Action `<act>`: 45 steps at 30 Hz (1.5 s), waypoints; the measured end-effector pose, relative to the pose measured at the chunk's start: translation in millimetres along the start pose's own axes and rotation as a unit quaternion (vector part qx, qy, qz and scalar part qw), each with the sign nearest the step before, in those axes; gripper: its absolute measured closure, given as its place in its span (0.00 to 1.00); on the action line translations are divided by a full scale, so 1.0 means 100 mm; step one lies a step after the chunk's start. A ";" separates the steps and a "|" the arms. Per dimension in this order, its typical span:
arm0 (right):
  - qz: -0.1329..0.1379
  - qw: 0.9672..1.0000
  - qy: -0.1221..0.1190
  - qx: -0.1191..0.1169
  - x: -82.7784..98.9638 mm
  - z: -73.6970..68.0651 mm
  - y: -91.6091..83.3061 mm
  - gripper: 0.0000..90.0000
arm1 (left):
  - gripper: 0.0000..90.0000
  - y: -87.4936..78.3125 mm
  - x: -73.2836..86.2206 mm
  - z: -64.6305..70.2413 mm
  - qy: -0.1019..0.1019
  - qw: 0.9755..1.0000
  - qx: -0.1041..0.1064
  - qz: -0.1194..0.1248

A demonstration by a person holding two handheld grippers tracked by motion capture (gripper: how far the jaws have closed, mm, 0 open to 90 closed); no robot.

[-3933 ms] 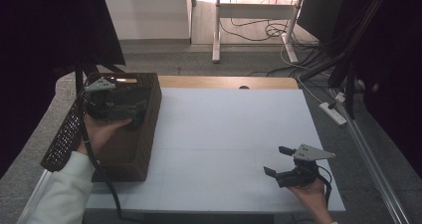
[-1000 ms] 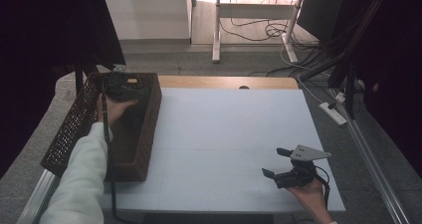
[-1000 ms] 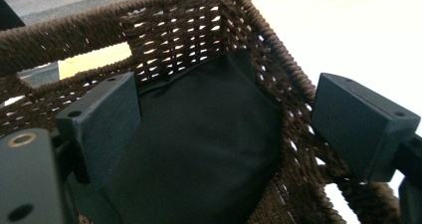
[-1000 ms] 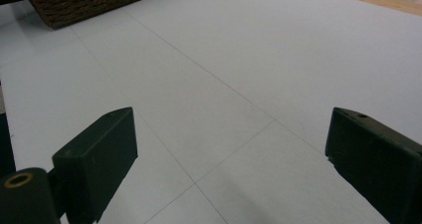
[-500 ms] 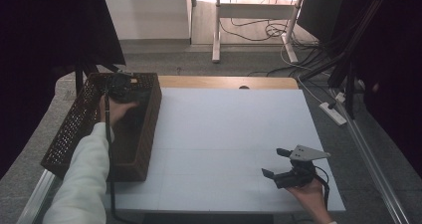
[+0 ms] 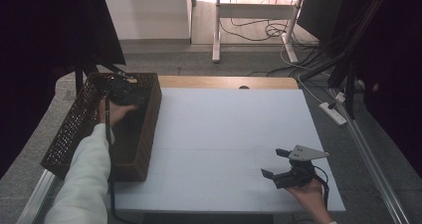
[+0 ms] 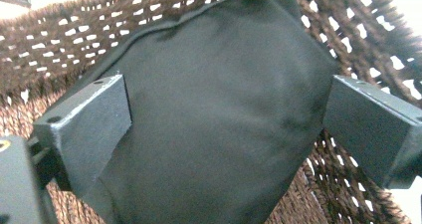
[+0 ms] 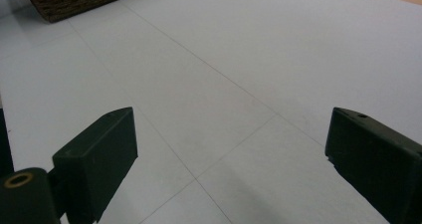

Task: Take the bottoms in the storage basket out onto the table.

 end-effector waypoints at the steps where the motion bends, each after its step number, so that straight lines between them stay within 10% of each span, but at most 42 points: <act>1: 0.000 1.000 0.000 0.000 0.00 0.00 0.00 0.07 | 0.05 0.01 0.01 -0.01 0.000 1.000 -0.006 -0.006; 45: 0.001 1.000 0.001 0.003 0.00 -0.01 -0.01 0.07 | 0.00 0.36 0.22 -0.03 0.002 0.993 -0.003 -0.116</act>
Point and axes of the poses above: each handheld gripper's, and its own axes: y roughly forward along the jaws, x roughly out of its underside, z roughly to its right, the point moved 4 cm from there along y, roughly forward along the jaws, and after that the axes turned 8 degrees about z, right-handed, at the moved point
